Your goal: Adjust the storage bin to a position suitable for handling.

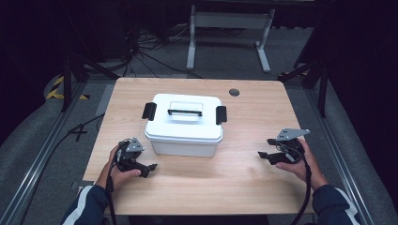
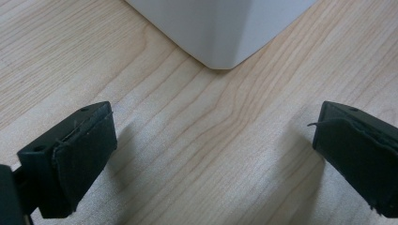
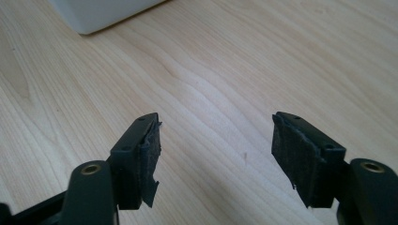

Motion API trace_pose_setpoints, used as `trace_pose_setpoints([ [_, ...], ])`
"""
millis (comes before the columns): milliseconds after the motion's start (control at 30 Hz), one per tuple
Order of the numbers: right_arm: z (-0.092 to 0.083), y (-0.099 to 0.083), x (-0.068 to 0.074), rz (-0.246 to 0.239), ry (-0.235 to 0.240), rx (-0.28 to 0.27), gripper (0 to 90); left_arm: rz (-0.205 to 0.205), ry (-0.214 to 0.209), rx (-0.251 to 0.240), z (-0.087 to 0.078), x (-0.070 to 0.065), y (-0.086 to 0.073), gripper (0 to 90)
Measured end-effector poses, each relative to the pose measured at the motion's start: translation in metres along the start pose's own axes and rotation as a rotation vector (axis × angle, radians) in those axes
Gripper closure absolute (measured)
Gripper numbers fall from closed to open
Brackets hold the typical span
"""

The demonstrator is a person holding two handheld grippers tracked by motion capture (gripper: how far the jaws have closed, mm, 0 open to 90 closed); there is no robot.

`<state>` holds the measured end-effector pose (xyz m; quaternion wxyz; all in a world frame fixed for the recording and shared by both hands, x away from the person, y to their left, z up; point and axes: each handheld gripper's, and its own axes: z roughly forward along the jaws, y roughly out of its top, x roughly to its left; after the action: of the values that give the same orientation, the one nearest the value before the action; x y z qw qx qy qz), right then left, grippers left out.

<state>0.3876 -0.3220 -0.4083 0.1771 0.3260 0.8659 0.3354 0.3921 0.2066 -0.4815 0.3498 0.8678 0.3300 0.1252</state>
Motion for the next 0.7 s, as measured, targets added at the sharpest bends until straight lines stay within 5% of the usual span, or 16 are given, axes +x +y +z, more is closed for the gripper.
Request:
trace_pose_setpoints([
  [333,-0.022,0.058,0.007,-0.118,0.029,0.007,38.9,-0.002,-0.002,0.002,0.000,0.000,0.000,0.5],
  [700,-0.038,0.108,0.008,-0.173,0.043,-0.023,41.2,0.004,0.002,0.003,-0.001,0.000,0.000,0.5],
])
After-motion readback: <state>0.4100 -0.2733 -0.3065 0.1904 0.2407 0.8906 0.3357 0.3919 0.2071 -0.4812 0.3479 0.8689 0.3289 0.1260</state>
